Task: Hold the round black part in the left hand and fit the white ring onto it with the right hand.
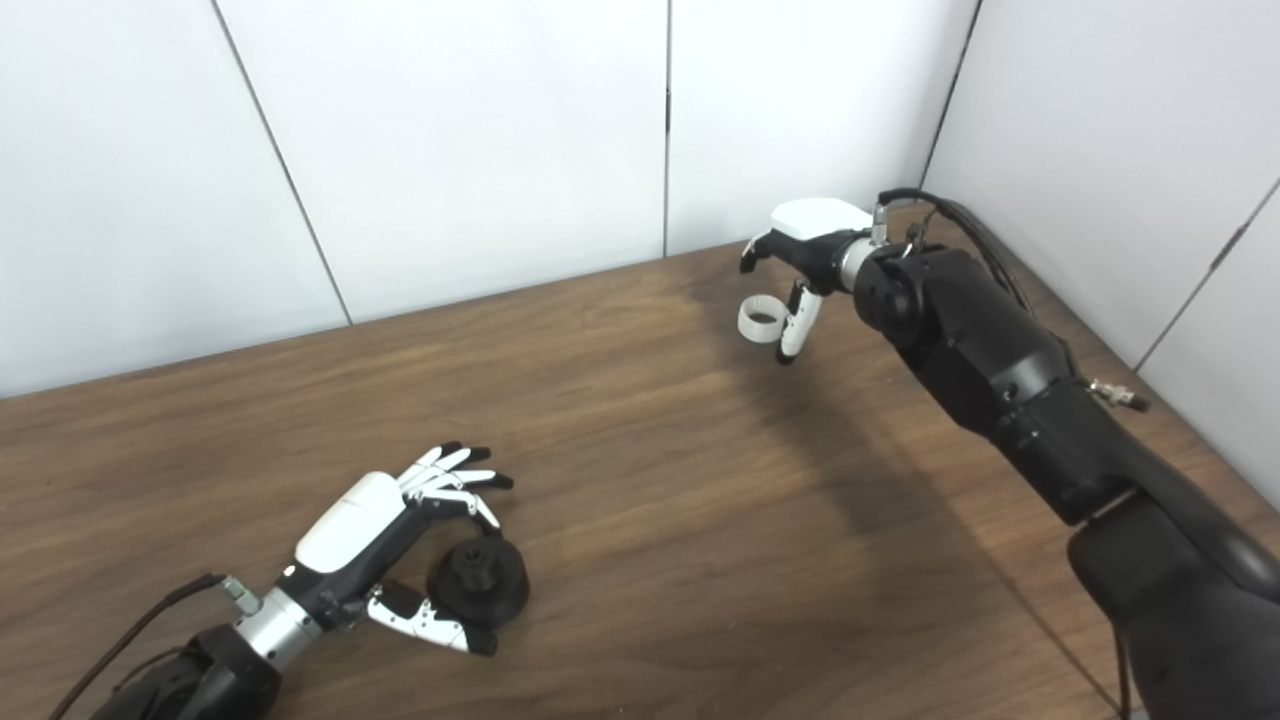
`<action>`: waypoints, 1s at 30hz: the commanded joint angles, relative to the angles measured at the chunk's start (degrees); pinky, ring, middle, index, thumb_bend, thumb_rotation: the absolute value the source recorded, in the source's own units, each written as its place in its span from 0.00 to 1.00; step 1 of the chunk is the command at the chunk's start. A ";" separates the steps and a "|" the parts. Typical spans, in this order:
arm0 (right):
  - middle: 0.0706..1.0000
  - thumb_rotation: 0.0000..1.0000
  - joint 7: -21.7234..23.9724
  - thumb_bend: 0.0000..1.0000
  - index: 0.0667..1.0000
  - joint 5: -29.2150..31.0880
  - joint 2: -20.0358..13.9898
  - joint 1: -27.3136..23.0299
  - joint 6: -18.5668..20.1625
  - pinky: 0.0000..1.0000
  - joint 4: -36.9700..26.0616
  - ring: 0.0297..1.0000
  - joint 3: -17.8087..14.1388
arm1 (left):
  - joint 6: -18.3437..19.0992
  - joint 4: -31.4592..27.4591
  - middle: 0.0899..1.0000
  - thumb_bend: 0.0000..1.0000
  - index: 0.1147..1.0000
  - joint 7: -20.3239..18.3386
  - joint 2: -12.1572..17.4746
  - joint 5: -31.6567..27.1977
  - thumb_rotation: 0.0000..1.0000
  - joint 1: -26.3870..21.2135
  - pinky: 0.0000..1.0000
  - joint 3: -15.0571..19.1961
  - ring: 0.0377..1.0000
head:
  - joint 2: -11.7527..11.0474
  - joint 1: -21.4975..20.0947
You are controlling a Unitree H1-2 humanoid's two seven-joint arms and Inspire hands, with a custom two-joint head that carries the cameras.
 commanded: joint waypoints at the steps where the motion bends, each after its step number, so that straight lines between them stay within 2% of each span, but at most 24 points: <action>1: 0.87 0.13 -1.42 0.90 0.78 -1.20 -1.18 -2.91 -0.27 0.91 -0.75 0.91 -0.71 | 0.13 -0.03 0.82 0.52 0.42 -2.48 -0.02 1.30 0.05 2.01 1.00 -0.96 0.95 | 0.15 -0.04; 11: 0.86 0.12 -3.29 0.90 0.77 -0.42 -0.08 -1.73 -1.33 0.91 0.28 0.91 -1.61 | 0.14 -1.87 0.82 0.52 0.42 -4.46 0.52 1.16 0.05 3.02 1.00 0.84 0.96 | 0.53 0.65; 19: 0.86 0.14 -4.33 0.88 0.76 -1.13 0.10 -1.61 -2.17 0.90 1.52 0.90 -1.03 | 0.15 -4.05 0.82 0.52 0.42 -6.48 0.34 1.09 0.05 4.26 1.00 2.73 0.96 | 0.82 0.99; 30: 0.85 0.13 -5.57 0.85 0.73 -0.42 0.45 -1.08 -4.08 0.89 2.57 0.90 -1.46 | 0.14 -4.97 0.82 0.52 0.42 -7.55 0.04 1.18 0.05 4.78 1.00 3.87 0.96 | 1.03 1.33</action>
